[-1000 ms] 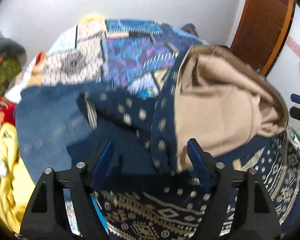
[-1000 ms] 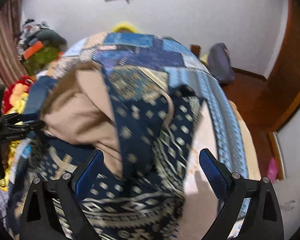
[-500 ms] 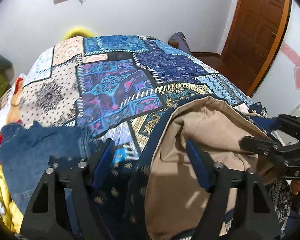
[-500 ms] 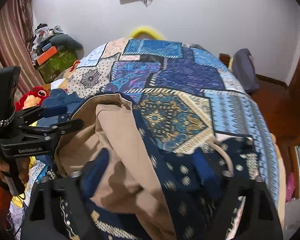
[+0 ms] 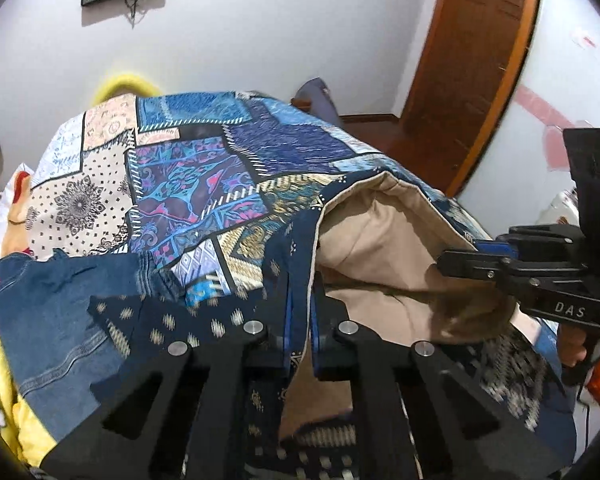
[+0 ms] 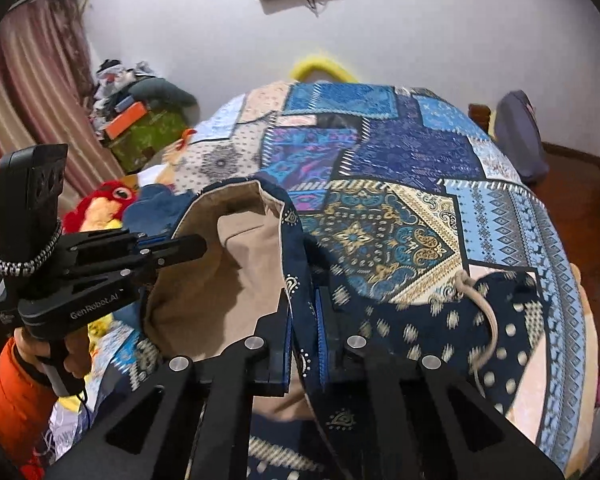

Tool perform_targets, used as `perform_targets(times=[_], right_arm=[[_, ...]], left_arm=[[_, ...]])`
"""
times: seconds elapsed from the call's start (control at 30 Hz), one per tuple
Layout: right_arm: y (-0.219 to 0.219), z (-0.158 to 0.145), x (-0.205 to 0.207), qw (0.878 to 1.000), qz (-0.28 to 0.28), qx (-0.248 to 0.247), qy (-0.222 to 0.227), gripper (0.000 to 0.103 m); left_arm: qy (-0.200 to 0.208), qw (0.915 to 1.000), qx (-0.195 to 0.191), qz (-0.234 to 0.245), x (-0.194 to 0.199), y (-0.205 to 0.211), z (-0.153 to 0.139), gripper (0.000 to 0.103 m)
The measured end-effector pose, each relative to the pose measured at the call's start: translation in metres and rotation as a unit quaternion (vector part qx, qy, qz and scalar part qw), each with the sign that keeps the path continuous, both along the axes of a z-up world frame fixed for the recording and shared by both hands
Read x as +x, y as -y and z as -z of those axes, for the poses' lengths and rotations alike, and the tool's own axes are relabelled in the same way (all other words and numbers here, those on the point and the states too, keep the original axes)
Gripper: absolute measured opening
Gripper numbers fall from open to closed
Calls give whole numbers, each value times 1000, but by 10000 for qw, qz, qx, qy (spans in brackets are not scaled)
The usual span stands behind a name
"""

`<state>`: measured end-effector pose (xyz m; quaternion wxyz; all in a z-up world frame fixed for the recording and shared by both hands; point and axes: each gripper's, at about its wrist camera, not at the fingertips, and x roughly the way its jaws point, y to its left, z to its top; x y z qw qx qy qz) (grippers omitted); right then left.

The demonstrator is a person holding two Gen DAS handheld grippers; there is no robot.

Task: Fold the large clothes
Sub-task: 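Lift the hem with both grippers and fold it over toward the hood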

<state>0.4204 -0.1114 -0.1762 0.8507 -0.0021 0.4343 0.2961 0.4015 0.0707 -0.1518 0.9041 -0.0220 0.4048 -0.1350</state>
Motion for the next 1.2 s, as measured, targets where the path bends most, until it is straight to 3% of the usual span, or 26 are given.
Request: perform_targets(times=[0.23, 0.47, 0.57, 0.63, 0.67, 0.9, 0.93, 1.03, 1.2], right_arm=[[5, -21, -68, 9995, -282, -16, 110, 7], [12, -19, -129, 9990, -448, -6, -74, 7], [13, -10, -150, 9985, -497, -168, -175, 8], [14, -3, -159, 9981, -489, -281, -261, 8], [15, 1, -162, 9977, -476, -365, -312, 8], [24, 40, -183, 9905, -541, -790, -984, 8], [27, 43, -185, 9906, -517, -759, -1019, 8], [38, 41, -190, 9920, -422, -624, -1010, 8], [53, 29, -193, 9918, -363, -559, -1093, 8]], left_arm=[[-13, 9998, 108, 166, -62, 4, -11, 7], [-309, 9987, 138, 374, -116, 6, 10, 9], [-590, 9975, 140, 362, -131, 5, 29, 22], [-726, 9966, 267, 282, -139, 4, 44, 40], [-763, 9963, 318, 250, -143, 4, 51, 42], [-1434, 9895, 202, -23, -154, -9, 106, 49], [-1427, 9896, 135, -114, -156, -13, 107, 54], [-1469, 9887, 153, -261, -160, -22, 105, 54], [-1173, 9900, 709, -334, -167, -29, 84, 54]])
